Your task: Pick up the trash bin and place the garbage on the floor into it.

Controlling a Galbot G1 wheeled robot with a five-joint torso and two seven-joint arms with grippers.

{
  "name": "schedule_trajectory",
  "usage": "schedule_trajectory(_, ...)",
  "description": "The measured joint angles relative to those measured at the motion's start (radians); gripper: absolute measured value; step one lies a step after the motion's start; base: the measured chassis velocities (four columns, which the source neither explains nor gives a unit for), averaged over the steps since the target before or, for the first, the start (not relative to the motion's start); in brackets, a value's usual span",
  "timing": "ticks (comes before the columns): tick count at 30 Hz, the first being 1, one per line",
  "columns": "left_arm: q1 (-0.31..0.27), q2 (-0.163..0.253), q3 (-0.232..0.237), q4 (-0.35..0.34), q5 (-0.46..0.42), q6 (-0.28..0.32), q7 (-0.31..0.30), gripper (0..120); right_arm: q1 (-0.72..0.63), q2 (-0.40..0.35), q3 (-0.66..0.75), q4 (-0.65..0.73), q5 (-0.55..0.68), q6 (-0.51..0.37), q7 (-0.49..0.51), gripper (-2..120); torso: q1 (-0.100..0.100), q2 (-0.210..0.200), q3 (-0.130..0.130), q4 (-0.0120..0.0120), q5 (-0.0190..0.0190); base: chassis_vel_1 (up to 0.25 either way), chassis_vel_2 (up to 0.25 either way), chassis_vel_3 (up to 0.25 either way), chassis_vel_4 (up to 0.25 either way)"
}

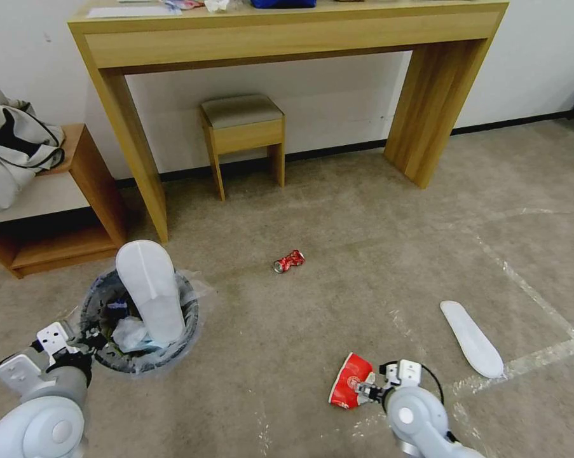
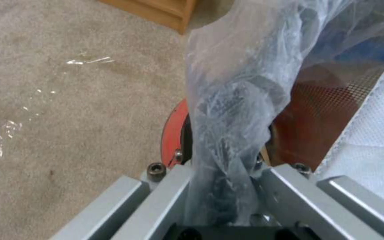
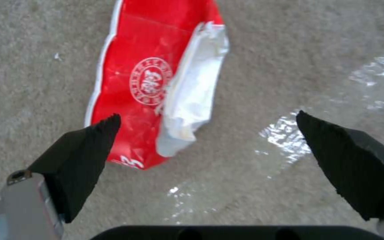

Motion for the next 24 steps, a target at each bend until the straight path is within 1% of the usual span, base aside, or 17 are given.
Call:
schedule_trajectory(10,0.004,0.004,-0.009,-0.002,-0.001,-0.003,-0.001,0,0.059,0.037,-0.032,-0.088,-0.03,0.024,-0.028,100,0.0,0.0,0.0,0.0,0.0,0.0,0.0,0.0,0.0)
schedule_trajectory(16,0.011,0.01,-0.018,-0.007,-0.005,-0.006,-0.001,0,0.087,0.063,-0.044,-0.137,-0.061,0.053,-0.05,99,0.0,0.0,0.0,0.0,0.0002,0.0,0.0,0.0,0.0)
schedule_trajectory(18,0.013,0.012,-0.02,-0.008,-0.006,-0.007,-0.001,0,0.096,0.067,-0.046,-0.151,-0.07,0.063,-0.056,94,0.0,0.0,0.0,0.0,0.0001,0.0,0.0,0.0,0.0)
schedule_trajectory(21,0.013,0.012,-0.021,-0.009,-0.007,-0.008,-0.001,0,0.101,0.069,-0.046,-0.159,-0.074,0.068,-0.059,92,0.0,0.0,0.0,0.0,0.0001,0.0,0.0,0.0,0.0)
schedule_trajectory(23,0.015,0.012,-0.021,-0.011,-0.007,-0.009,-0.001,0,0.11,0.072,-0.045,-0.179,-0.082,0.076,-0.065,85,0.0,0.0,0.0,0.0,0.0002,0.0,0.0,0.0,0.0)
schedule_trajectory(24,0.015,0.012,-0.021,-0.011,-0.007,-0.009,-0.001,0,0.11,0.072,-0.045,-0.179,-0.082,0.076,-0.065,85,0.0,0.0,0.0,0.0,0.0002,0.0,0.0,0.0,0.0)
